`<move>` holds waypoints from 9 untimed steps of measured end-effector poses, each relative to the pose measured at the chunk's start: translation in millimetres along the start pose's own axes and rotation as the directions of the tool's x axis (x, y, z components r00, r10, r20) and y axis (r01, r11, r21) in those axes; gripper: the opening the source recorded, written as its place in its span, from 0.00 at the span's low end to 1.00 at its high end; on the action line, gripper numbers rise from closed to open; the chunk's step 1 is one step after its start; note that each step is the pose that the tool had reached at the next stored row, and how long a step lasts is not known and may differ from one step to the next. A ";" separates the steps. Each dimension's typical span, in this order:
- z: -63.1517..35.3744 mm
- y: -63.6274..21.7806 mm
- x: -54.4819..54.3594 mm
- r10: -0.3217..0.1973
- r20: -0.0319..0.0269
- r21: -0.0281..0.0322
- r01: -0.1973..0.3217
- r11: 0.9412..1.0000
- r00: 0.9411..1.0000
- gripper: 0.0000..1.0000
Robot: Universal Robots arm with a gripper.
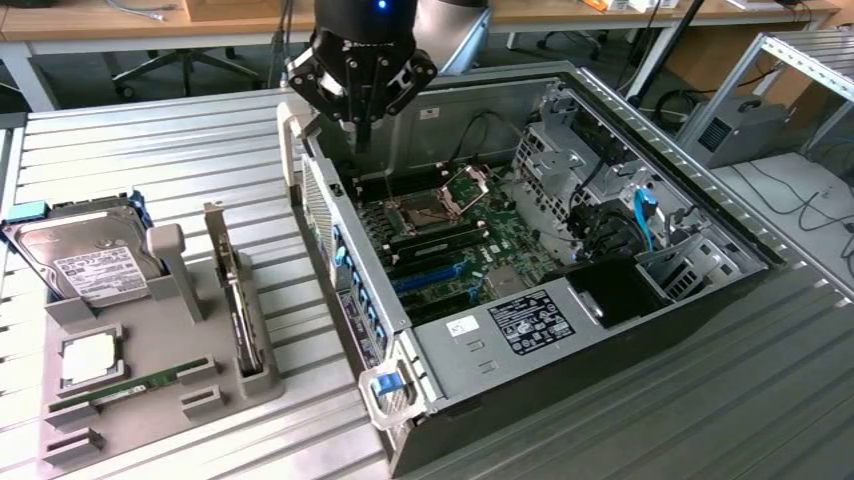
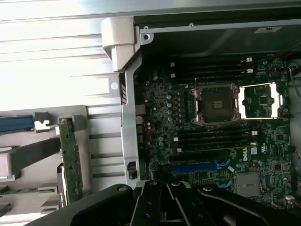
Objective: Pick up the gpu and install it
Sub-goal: 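Reach for the gpu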
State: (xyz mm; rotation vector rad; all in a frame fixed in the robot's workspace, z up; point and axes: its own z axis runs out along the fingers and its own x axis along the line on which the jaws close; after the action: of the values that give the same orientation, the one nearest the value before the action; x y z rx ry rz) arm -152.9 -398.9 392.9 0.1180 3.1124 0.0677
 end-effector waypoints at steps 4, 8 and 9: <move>-0.1 -0.5 6.2 0.000 0.000 0.000 0.000 1.000 1.000 0.11; -0.3 -1.0 12.9 0.000 0.000 0.000 0.000 1.000 1.000 0.11; -0.3 -1.1 14.6 0.000 0.000 0.000 0.000 1.000 1.000 0.11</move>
State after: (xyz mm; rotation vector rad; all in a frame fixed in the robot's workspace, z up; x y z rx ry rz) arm -167.5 -398.9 392.8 0.1181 3.1125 0.0676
